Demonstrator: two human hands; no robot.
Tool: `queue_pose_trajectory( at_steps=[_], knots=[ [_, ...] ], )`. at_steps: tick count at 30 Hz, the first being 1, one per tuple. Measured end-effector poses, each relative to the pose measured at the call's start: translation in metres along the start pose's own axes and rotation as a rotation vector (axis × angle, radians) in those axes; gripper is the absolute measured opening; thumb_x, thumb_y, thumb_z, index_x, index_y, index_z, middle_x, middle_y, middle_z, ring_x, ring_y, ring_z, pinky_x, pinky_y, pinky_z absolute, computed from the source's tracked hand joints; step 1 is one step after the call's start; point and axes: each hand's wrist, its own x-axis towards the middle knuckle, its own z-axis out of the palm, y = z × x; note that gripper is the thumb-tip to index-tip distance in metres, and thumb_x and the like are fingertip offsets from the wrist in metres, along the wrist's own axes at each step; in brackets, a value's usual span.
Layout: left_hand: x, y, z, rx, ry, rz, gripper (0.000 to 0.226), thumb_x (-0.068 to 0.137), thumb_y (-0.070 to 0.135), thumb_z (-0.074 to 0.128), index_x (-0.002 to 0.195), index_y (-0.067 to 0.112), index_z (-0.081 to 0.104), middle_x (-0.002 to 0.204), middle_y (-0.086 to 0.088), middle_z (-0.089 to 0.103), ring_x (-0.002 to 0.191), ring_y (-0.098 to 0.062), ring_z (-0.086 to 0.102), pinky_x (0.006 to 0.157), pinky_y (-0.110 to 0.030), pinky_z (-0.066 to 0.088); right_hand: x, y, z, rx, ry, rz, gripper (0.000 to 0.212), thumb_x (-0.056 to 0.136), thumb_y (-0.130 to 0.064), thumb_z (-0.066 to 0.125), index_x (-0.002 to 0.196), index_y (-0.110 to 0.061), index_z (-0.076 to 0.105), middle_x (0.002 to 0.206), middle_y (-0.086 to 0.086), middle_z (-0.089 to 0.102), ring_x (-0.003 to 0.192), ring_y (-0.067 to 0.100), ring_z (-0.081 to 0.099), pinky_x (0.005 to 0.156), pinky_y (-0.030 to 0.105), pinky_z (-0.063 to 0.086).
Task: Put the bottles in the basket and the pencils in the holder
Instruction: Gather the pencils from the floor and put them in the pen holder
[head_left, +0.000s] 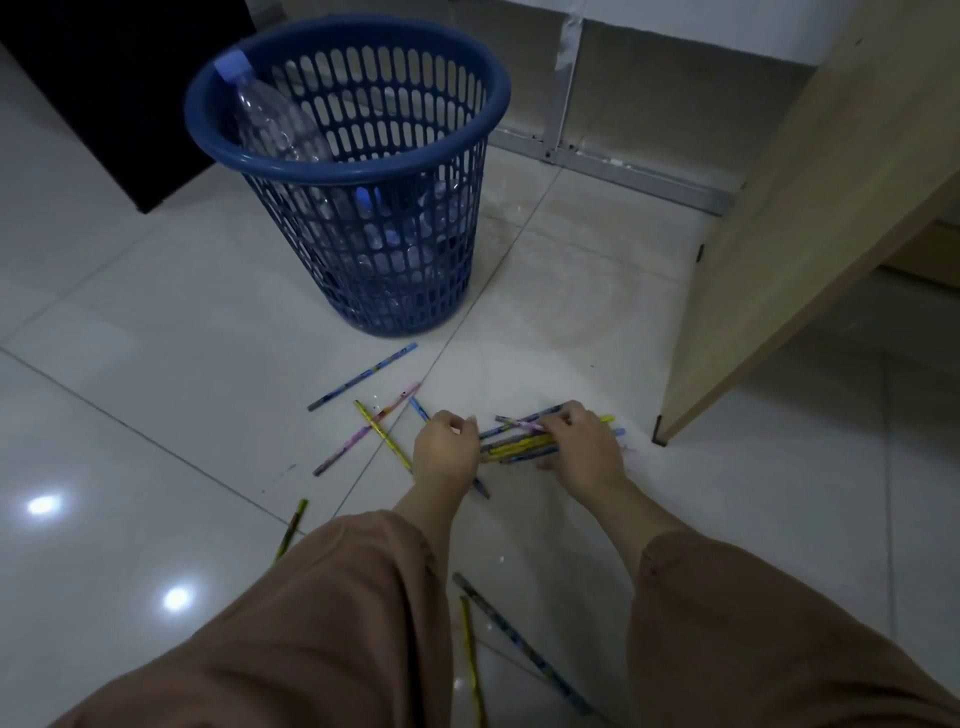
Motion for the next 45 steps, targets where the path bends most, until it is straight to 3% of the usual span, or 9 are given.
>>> queue_pose_trajectory(
  at_steps=[11,21,25,29,32,35,38,40,45],
  knots=[
    [0.004,-0.02,0.0,-0.002,-0.044,-0.053,0.026,0.09,0.039,0.057,0.093,0.013,0.057,0.092,-0.012,0.064,0.095,-0.033,0.061,0.082,-0.036,0.05,0.008,0.001,-0.002,-0.11,-0.12,0.08,0.051,0.081,-0.053,0.065,0.114,-0.016,0.056,0.116,0.009,0.057,0.111,0.028,0.052,0.088,0.037,0.042],
    [-0.002,-0.021,0.0,-0.017,-0.035,-0.025,0.028,0.09,0.044,0.056,0.087,0.016,0.055,0.091,-0.008,0.063,0.083,-0.026,0.056,0.073,-0.029,0.042,-0.015,0.002,0.009,0.198,0.087,0.138,0.037,0.088,-0.047,0.057,0.104,-0.014,0.06,0.106,0.012,0.062,0.104,0.032,0.057,0.078,0.037,0.043],
    [-0.005,-0.009,0.0,-0.149,-0.068,-0.08,0.035,0.091,0.047,0.053,0.085,0.013,0.054,0.097,-0.016,0.067,0.089,-0.031,0.064,0.084,-0.041,0.053,-0.017,-0.003,0.003,0.257,0.157,0.176,0.032,0.097,-0.038,0.046,0.102,-0.007,0.053,0.102,0.018,0.061,0.097,0.037,0.058,0.07,0.039,0.04],
    [-0.011,0.016,-0.004,-0.297,-0.189,-0.103,0.039,0.089,0.052,0.054,0.084,0.013,0.056,0.093,-0.014,0.067,0.073,-0.025,0.064,0.073,-0.037,0.055,-0.012,-0.019,-0.013,0.359,0.206,0.188,0.033,0.101,-0.035,0.038,0.103,-0.005,0.051,0.088,0.023,0.065,0.084,0.041,0.061,0.059,0.036,0.033],
    [-0.01,0.036,-0.01,-0.411,-0.408,-0.139,0.051,0.081,0.061,0.06,0.102,0.015,0.062,0.104,-0.007,0.067,0.092,-0.021,0.065,0.076,-0.033,0.054,-0.012,-0.044,-0.03,0.51,0.133,0.038,0.033,0.099,-0.036,0.041,0.101,-0.008,0.057,0.084,0.015,0.067,0.081,0.035,0.063,0.06,0.034,0.041],
    [-0.007,0.05,-0.015,-0.526,-0.542,-0.182,0.046,0.09,0.047,0.057,0.113,0.008,0.063,0.112,-0.009,0.066,0.107,-0.021,0.062,0.091,-0.034,0.05,-0.014,-0.07,-0.041,0.594,0.009,-0.115,0.025,0.087,-0.029,0.051,0.104,-0.017,0.065,0.087,0.008,0.072,0.082,0.024,0.068,0.069,0.037,0.054],
    [-0.004,0.06,-0.023,-0.586,-0.416,-0.203,0.039,0.1,0.036,0.042,0.084,0.008,0.064,0.096,-0.011,0.064,0.095,-0.023,0.059,0.089,-0.035,0.049,-0.016,-0.078,-0.044,0.724,-0.056,-0.1,0.008,0.079,-0.035,0.058,0.077,-0.029,0.063,0.063,-0.009,0.065,0.061,0.004,0.062,0.055,0.027,0.047],
    [0.001,0.065,-0.029,-0.602,-0.273,-0.204,0.046,0.103,0.033,0.033,0.072,0.008,0.057,0.092,-0.012,0.065,0.081,-0.02,0.059,0.075,-0.033,0.049,-0.018,-0.07,-0.045,0.779,-0.086,-0.031,0.023,0.074,-0.05,0.059,0.063,-0.03,0.059,0.051,-0.011,0.056,0.048,0.0,0.053,0.049,0.022,0.041],
    [0.011,0.064,-0.049,-0.615,-0.127,-0.266,0.031,0.102,0.038,0.031,0.102,0.01,0.045,0.065,-0.007,0.051,0.052,-0.021,0.056,0.053,-0.03,0.049,-0.012,-0.031,-0.033,0.517,0.058,0.122,0.043,0.093,-0.053,0.046,0.089,-0.016,0.066,0.076,-0.002,0.065,0.081,0.021,0.063,0.062,0.029,0.04]
  ],
)
